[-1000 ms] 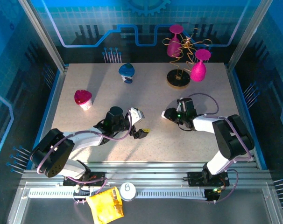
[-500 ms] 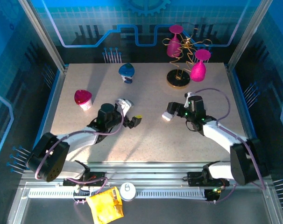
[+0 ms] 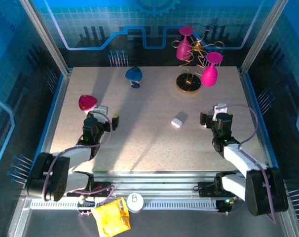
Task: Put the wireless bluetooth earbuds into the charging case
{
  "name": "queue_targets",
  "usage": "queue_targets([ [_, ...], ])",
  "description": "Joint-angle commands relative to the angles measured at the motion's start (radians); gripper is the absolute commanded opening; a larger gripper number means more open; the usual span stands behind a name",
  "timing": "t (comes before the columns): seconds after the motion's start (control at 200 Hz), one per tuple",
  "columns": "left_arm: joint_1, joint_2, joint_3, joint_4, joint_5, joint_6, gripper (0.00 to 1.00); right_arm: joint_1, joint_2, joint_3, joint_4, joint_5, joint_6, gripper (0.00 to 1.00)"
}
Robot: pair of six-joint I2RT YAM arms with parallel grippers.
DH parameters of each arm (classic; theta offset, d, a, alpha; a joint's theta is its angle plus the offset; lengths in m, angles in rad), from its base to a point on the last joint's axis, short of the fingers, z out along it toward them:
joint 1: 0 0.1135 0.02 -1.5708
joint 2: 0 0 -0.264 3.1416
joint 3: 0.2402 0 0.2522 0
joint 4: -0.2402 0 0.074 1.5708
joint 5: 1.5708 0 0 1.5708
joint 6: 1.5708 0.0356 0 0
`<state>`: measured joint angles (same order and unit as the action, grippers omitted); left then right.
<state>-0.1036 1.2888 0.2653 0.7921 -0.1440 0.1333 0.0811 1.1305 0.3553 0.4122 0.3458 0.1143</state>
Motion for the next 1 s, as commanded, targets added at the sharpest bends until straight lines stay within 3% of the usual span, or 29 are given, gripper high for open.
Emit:
queue_targets([
  [0.0,0.046,0.072,0.004,0.181,0.049,-0.079,0.99,-0.025,0.096,-0.043,0.297,-0.05,-0.02,1.0],
  [0.065,0.076,0.133,0.052,0.139,0.079,-0.105,0.99,-0.027,0.18,-0.053,0.417,-0.078,-0.021,1.0],
  [0.205,0.096,0.276,0.057,0.276,0.107,-0.114,0.99,-0.026,0.283,-0.013,0.475,-0.192,-0.081,1.0],
  [0.335,0.101,0.262,0.096,0.175,0.098,-0.122,0.99,-0.028,0.42,-0.023,0.616,-0.238,-0.096,1.0],
  [0.445,0.101,0.263,0.116,0.139,0.047,-0.136,0.99,-0.035,0.411,-0.004,0.57,-0.205,-0.073,1.0],
  [0.996,0.096,0.264,0.123,0.127,0.068,-0.127,0.99,-0.021,0.409,0.014,0.531,-0.178,-0.082,1.0],
])
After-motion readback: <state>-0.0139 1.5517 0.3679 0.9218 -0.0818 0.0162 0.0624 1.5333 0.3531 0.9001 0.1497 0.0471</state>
